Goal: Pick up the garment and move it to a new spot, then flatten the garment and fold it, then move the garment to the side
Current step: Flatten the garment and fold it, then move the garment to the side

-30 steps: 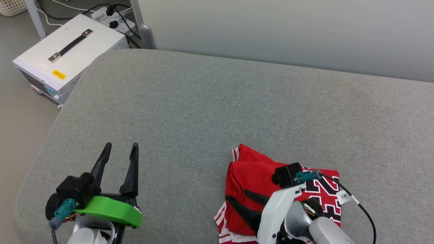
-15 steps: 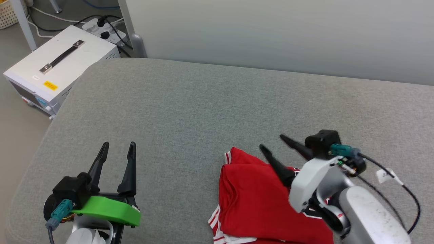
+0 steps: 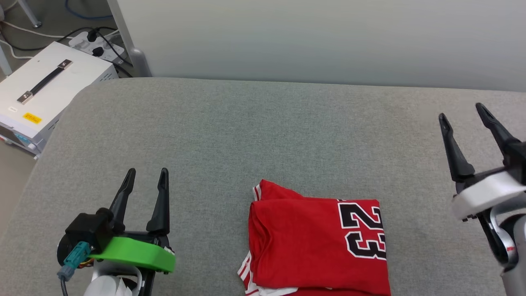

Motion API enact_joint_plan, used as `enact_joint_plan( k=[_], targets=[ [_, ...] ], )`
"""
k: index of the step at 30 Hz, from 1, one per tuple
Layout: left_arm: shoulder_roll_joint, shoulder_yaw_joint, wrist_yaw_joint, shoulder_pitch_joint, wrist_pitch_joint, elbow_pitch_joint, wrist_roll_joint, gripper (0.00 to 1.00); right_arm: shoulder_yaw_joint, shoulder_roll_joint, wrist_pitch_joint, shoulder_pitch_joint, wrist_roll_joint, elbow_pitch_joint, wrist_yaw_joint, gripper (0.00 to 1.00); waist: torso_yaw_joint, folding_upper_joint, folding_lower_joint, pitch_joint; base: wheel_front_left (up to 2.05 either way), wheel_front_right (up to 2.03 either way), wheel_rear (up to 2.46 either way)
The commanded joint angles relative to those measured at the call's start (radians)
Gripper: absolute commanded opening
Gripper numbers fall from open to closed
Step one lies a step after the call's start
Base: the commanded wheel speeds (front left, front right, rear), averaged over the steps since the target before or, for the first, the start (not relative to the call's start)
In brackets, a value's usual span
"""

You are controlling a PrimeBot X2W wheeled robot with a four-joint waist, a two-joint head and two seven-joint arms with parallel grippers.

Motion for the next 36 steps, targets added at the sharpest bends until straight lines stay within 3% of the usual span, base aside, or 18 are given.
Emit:
enact_joint_plan(
  k=[1,8,17,30,36],
  targets=[
    [-0.008,-0.001,-0.003,0.017,-0.006,-0.005,0.006,1.0,-0.025,0.019,-0.016,0.038,-0.005,-0.02,-0.001,1.0,-0.006,0.012,0.0,0.004,0.0,0.0,0.0],
    [-0.013,-0.024,-0.003,0.036,-0.006,-0.023,0.018,1.0,-0.153,0.125,-0.098,0.177,-0.029,-0.108,-0.001,1.0,-0.013,0.012,0.0,0.008,0.0,0.0,0.0],
    [-0.025,-0.02,-0.003,0.043,-0.006,-0.051,0.025,1.0,-0.173,0.209,-0.123,0.27,-0.015,-0.127,-0.001,1.0,-0.009,0.012,0.0,0.008,0.0,0.0,0.0],
    [-0.026,-0.018,-0.003,0.043,-0.006,-0.062,0.035,1.0,-0.153,0.207,-0.09,0.289,0.022,-0.099,-0.001,1.0,-0.005,0.012,0.0,0.007,0.0,0.0,0.0],
    [-0.023,-0.026,-0.003,0.039,-0.006,-0.058,0.031,1.0,-0.104,0.176,0.079,0.304,0.112,-0.098,-0.001,1.0,0.006,0.012,0.0,0.018,0.0,0.0,0.0]
  ],
)
